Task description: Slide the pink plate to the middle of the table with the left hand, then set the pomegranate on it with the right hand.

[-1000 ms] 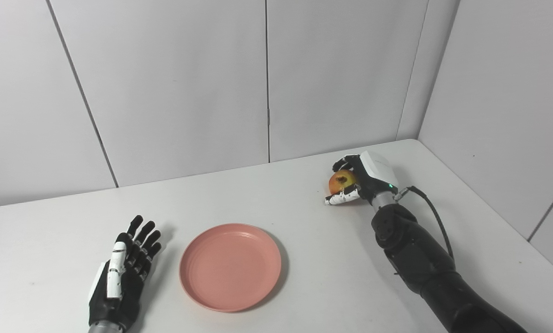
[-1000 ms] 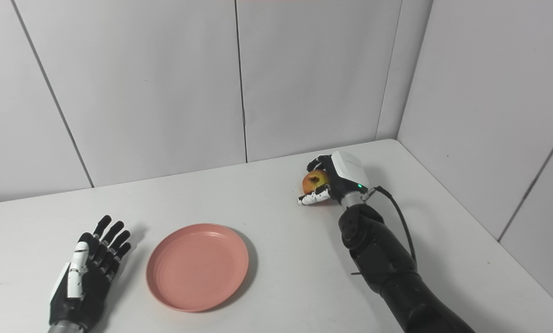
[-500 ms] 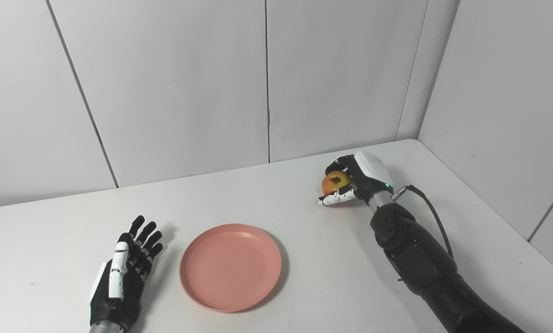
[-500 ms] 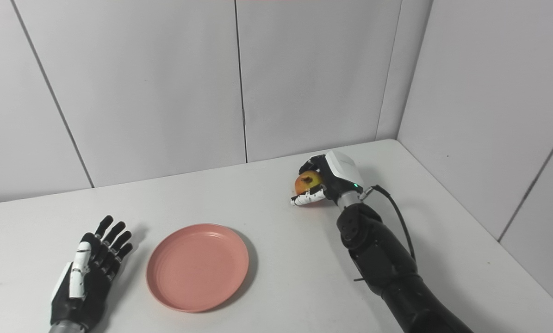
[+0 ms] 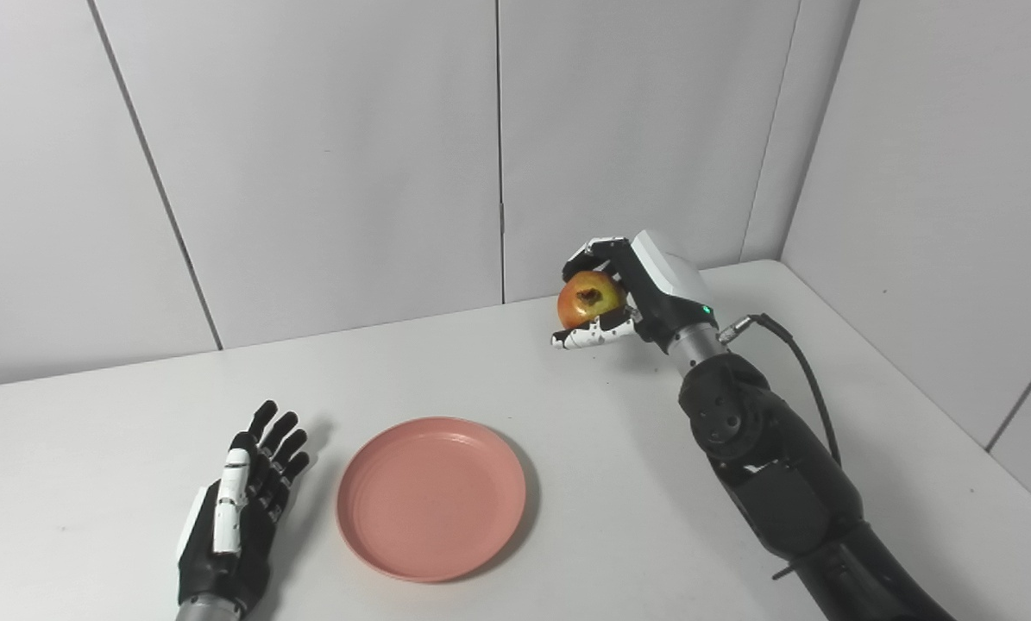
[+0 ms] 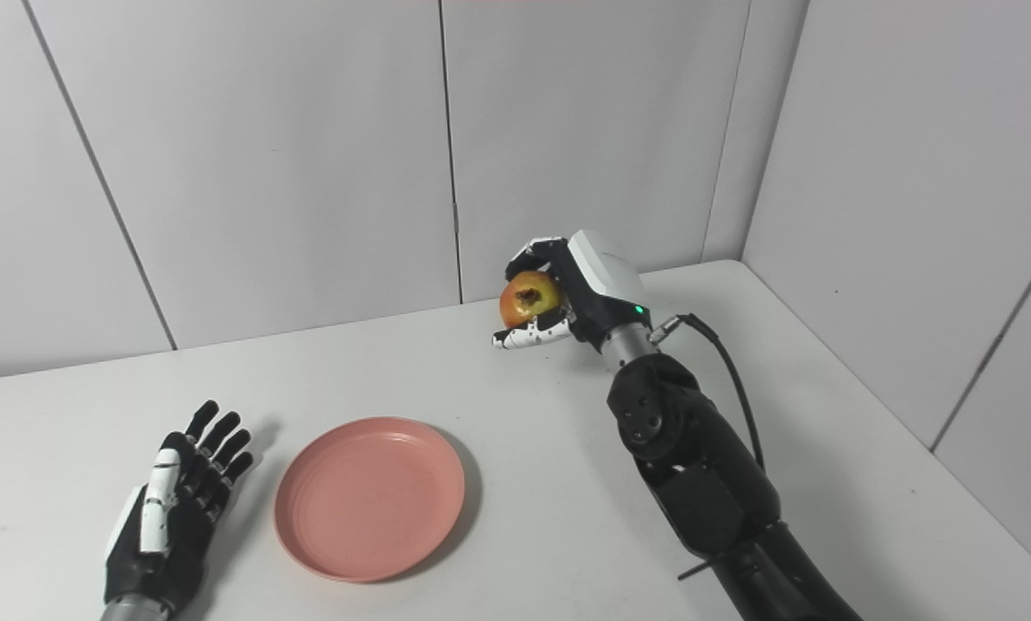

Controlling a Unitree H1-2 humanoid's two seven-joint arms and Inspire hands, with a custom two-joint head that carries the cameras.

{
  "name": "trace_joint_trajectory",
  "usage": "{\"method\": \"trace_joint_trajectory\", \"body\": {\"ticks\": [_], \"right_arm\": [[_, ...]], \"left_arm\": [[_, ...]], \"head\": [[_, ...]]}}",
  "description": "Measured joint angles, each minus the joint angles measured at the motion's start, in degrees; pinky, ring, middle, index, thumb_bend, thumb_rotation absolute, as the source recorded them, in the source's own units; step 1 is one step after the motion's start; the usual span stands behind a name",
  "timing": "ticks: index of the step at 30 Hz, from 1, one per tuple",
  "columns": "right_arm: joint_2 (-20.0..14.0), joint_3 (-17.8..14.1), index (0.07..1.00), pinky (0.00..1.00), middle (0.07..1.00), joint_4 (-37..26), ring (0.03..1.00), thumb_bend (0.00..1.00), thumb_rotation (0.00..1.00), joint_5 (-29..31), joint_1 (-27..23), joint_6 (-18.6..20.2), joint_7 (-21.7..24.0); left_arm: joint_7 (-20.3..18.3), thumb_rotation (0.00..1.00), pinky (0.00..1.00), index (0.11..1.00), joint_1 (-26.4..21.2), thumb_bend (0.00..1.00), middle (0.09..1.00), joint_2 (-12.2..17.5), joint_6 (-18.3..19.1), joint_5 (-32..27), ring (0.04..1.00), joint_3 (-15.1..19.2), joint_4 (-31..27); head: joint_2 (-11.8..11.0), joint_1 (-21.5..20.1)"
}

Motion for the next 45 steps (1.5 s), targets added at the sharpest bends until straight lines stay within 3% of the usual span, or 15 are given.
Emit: {"method": "trace_joint_trajectory", "body": {"ticks": [12, 23, 28, 36, 45], "right_arm": [[4.75, 5.94, 0.49, 0.41, 0.52, -3.52, 0.469, 0.5, 0.13, -1.74, 1.07, -1.26, 3.32], [10.12, 12.26, 0.49, 0.32, 0.482, -1.85, 0.404, 0.5, 0.13, -3.58, 1.67, -2.23, 5.55], [10.4, 13.39, 0.49, 0.35, 0.501, 0.26, 0.428, 0.5, 0.13, -3.59, 2.52, -4.34, 5.72], [10.57, 15.89, 0.49, 0.37, 0.502, 1.73, 0.44, 0.5, 0.13, -4.74, 3.26, -4.6, 8.36], [10.94, 17.95, 0.49, 0.31, 0.474, 2.22, 0.388, 0.5, 0.13, -7.5, 3.65, -4.59, 9.79]], "left_arm": [[2.55, 1.0, 0.92, 0.927, -0.01, 0.38, 0.934, -2.54, -0.03, 3.01, 0.924, -0.77, -0.31], [5.79, 1.0, 0.92, 0.938, -0.07, 0.36, 0.94, -5.15, -1.01, 5.43, 0.935, -1.03, -0.11], [7.85, 1.0, 0.94, 0.949, -0.07, 0.35, 0.95, -6.42, -1.45, 7.32, 0.948, -1.17, -0.14], [9.59, 1.0, 0.94, 0.96, -0.07, 0.36, 0.96, -6.83, -1.52, 9.91, 0.955, -2.74, -0.11], [10.37, 1.0, 0.94, 0.958, -0.07, 0.36, 0.958, -7.39, -1.72, 10.08, 0.954, -2.84, -0.02]], "head": [[1.14, 6.59], [2.9, 12.21], [4.21, 15.1], [4.66, 16.87], [5.19, 17.93]]}}
